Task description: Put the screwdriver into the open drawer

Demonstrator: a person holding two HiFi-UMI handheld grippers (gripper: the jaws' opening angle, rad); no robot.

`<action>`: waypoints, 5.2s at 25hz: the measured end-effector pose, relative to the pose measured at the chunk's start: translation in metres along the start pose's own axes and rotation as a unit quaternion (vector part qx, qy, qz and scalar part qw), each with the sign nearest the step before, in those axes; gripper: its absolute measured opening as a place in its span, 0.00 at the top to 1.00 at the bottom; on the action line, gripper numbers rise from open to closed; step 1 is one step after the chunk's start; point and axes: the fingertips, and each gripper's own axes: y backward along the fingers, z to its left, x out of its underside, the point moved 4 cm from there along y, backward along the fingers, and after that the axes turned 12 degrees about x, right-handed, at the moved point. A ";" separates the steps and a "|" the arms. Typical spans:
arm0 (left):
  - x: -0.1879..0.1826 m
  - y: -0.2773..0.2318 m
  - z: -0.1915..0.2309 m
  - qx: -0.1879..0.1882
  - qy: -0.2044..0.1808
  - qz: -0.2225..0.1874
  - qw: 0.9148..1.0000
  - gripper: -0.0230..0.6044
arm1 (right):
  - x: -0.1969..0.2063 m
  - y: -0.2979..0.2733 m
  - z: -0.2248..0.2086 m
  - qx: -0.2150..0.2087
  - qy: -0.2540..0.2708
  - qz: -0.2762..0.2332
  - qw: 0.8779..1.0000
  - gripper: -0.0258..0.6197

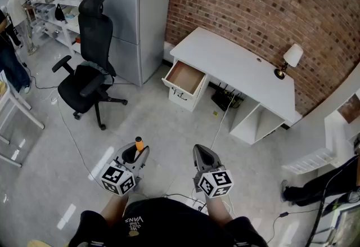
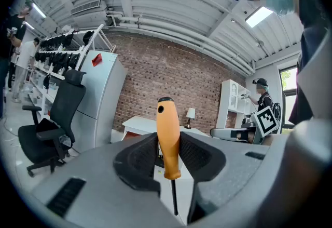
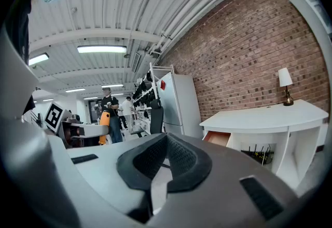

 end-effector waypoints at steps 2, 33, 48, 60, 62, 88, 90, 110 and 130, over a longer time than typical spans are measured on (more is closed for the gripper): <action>0.001 -0.004 0.001 0.000 0.001 -0.001 1.000 0.77 | 0.000 -0.001 -0.002 -0.001 0.000 -0.001 1.000 0.97; -0.032 -0.061 0.147 0.032 0.024 0.015 0.999 0.77 | -0.028 -0.151 0.014 0.015 -0.008 0.005 1.000 0.97; -0.064 -0.101 0.286 0.106 0.022 0.036 0.993 0.77 | -0.043 -0.258 0.043 0.109 -0.022 0.005 0.994 0.97; -0.056 -0.191 0.314 0.077 0.033 0.046 0.995 0.77 | -0.044 -0.329 -0.035 0.085 -0.032 0.015 0.996 0.97; -0.060 -0.216 0.314 0.066 0.031 0.040 0.997 0.77 | -0.049 -0.344 -0.057 0.069 -0.028 0.019 0.997 0.97; -0.038 -0.427 0.325 -0.011 0.070 0.043 0.997 0.77 | -0.053 -0.447 -0.215 -0.047 -0.016 0.077 0.996 0.97; -0.033 -0.436 0.338 -0.006 0.080 0.048 0.996 0.77 | -0.051 -0.457 -0.216 -0.043 -0.017 0.081 0.996 0.97; 0.060 -0.569 0.487 0.060 0.148 0.114 0.981 0.77 | -0.006 -0.576 -0.237 0.027 -0.035 0.144 0.989 0.97; 0.175 -0.650 0.580 0.042 0.193 0.167 0.966 0.77 | 0.052 -0.641 -0.234 0.020 -0.051 0.182 0.982 0.97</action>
